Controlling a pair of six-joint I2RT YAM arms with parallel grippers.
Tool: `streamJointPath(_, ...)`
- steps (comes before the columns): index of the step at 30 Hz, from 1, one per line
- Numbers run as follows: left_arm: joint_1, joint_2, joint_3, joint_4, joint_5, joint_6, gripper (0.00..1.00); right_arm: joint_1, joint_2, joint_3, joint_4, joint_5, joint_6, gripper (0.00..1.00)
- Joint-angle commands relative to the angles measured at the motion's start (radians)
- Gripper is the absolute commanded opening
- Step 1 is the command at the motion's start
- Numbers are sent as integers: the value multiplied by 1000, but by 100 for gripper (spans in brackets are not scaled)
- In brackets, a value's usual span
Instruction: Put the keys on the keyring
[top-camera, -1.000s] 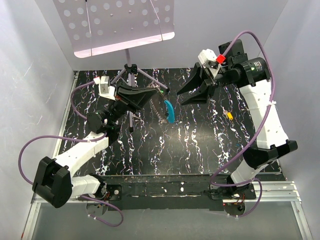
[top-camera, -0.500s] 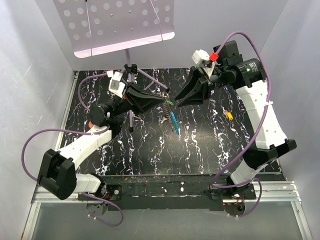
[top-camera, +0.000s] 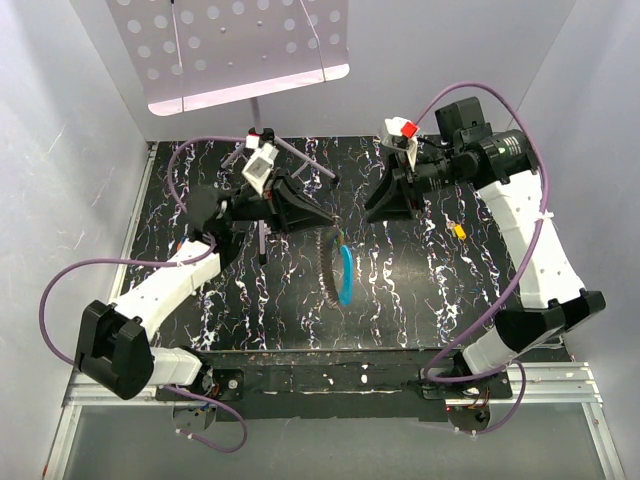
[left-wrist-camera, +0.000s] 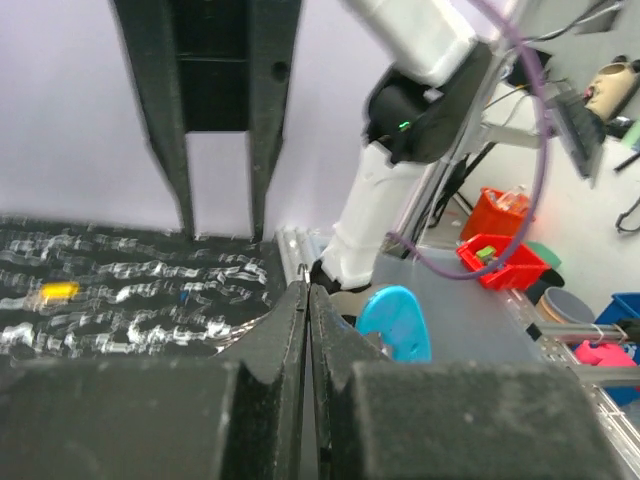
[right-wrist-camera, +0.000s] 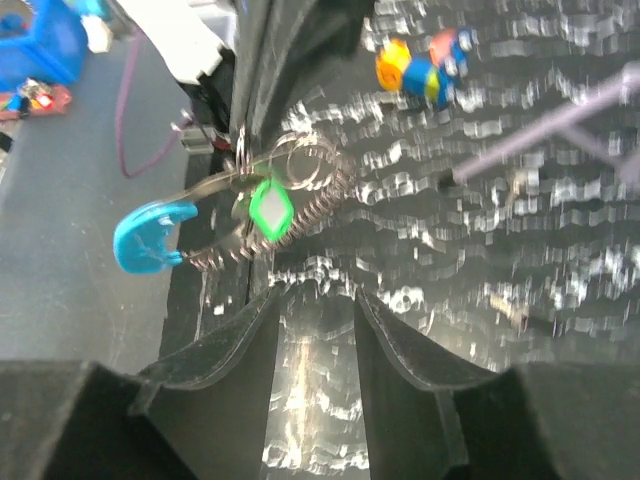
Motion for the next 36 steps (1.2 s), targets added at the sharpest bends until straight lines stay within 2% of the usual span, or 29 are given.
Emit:
streamJointPath(1,-4,-13,82,-756,-21,374,0,-94,-54,-168,66,165,120,44)
streamJointPath(5,-6,50,116,-942,-147,425,0,-244,-77,-330,95,76,177,41)
streamJointPath(8,-9,146,174,-976,-219,379,0,-298,-106,-476,167,52,219,41)
streamJointPath(13,-18,338,345,-980,-279,348,0,-318,-221,-703,403,122,311,42)
streamJointPath(15,-23,451,440,-970,-312,322,0,-345,-227,-729,422,109,320,43)
streamJointPath(20,-38,775,830,-984,-326,238,0,-402,-224,-749,440,70,331,43)
streamJointPath(22,-43,850,901,-981,-383,221,0,-439,-243,-777,459,67,334,43)
streamJointPath(29,-43,998,1010,-967,-631,241,0,-488,-286,-852,532,49,369,43)
streamJointPath(34,-29,1041,1038,-1047,-679,273,0,-502,-289,-857,531,38,369,43)
streamJointPath(36,-27,1030,1021,-1087,-696,302,4,-502,-284,-865,537,38,369,43)
